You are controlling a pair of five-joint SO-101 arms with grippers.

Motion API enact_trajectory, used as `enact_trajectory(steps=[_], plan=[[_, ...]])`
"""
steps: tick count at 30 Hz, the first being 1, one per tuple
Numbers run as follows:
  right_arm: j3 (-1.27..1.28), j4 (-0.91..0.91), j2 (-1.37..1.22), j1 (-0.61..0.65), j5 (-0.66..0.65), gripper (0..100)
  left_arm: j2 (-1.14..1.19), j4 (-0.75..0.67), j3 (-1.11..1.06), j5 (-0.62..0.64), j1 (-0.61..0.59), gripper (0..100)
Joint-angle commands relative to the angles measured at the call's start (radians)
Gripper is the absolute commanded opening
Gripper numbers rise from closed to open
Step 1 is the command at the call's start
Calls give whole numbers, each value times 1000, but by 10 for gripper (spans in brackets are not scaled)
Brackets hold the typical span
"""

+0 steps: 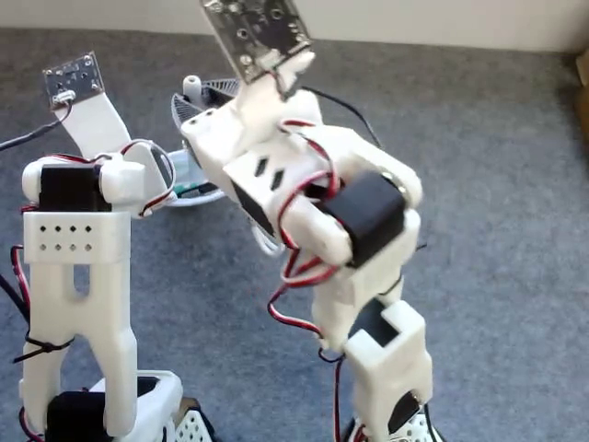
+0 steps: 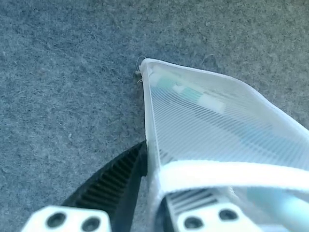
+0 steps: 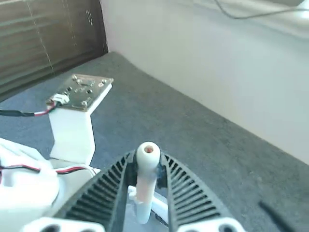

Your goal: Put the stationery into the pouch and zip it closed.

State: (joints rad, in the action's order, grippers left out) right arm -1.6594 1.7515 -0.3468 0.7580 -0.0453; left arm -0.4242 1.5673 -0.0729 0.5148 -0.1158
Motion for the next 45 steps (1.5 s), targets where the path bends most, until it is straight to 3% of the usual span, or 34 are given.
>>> enact_trajectory(steps=[1,8,17,23,29,45], plan=[[114,16,116,-13,-11,5,-45,-37,5,5,12,7],[449,7,320,62,-83,5,-45,-37,5,5,12,7],[644,-38,338,74,-173,5,-47,-28,8,8,12,7],[659,-41,340,84,-170,38,-47,-28,8,9,12,7],[659,-36,341,82,-166,252,-47,-29,7,9,12,7],[657,-38,343,77,-166,259,-47,-29,1,8,12,7]])
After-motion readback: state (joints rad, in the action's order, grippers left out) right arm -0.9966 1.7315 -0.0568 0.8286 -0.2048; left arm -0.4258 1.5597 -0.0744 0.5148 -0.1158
